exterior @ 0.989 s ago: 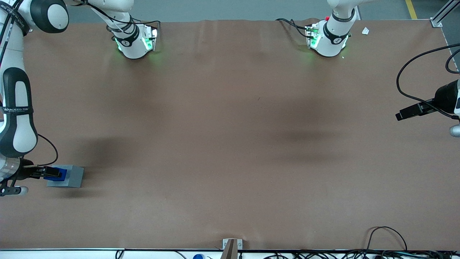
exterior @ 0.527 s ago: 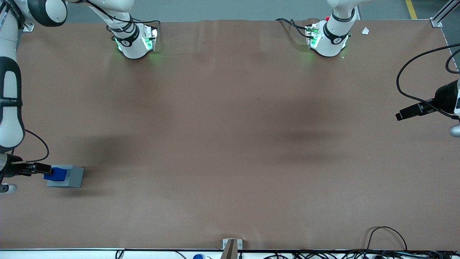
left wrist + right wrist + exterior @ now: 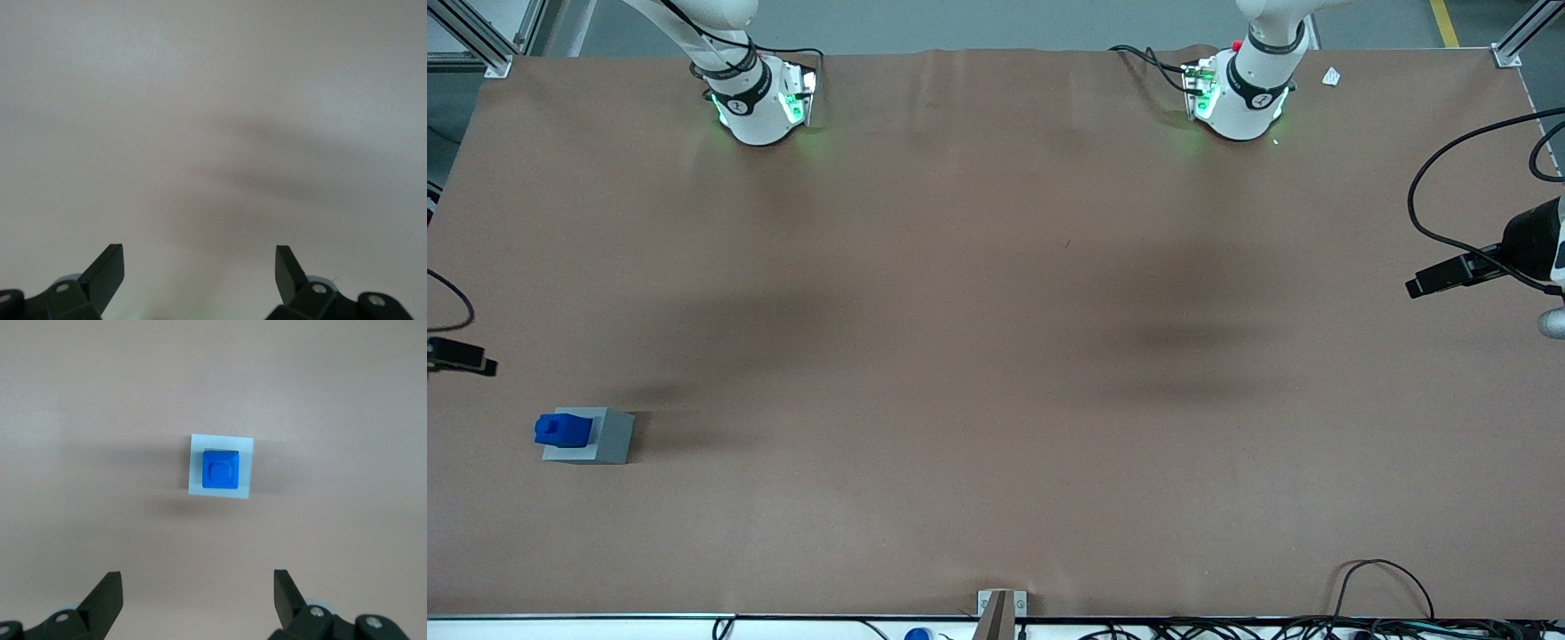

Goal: Insert blue part into gray base with right arm

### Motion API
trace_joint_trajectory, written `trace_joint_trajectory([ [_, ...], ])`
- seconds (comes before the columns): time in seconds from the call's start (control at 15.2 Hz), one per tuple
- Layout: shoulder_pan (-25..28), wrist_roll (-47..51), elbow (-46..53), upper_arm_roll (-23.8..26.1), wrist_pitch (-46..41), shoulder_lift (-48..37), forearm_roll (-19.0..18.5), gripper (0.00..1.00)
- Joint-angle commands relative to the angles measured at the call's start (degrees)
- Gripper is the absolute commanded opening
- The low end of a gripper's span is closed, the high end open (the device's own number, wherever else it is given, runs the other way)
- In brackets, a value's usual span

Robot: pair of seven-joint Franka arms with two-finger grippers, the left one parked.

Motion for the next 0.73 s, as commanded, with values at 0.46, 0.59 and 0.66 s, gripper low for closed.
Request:
trace_joint_trajectory([
  [0.46, 2.4, -0.5, -2.1, 0.3, -6.2, -13.6, -0.7, 1.0],
  [0.59, 4.5, 2.4, -3.1, 0.2, -8.3, -14.7, -0.7, 1.0],
  [0.66, 5.2, 4.7, -3.3, 0.2, -8.7, -15.0, -0.8, 1.0],
])
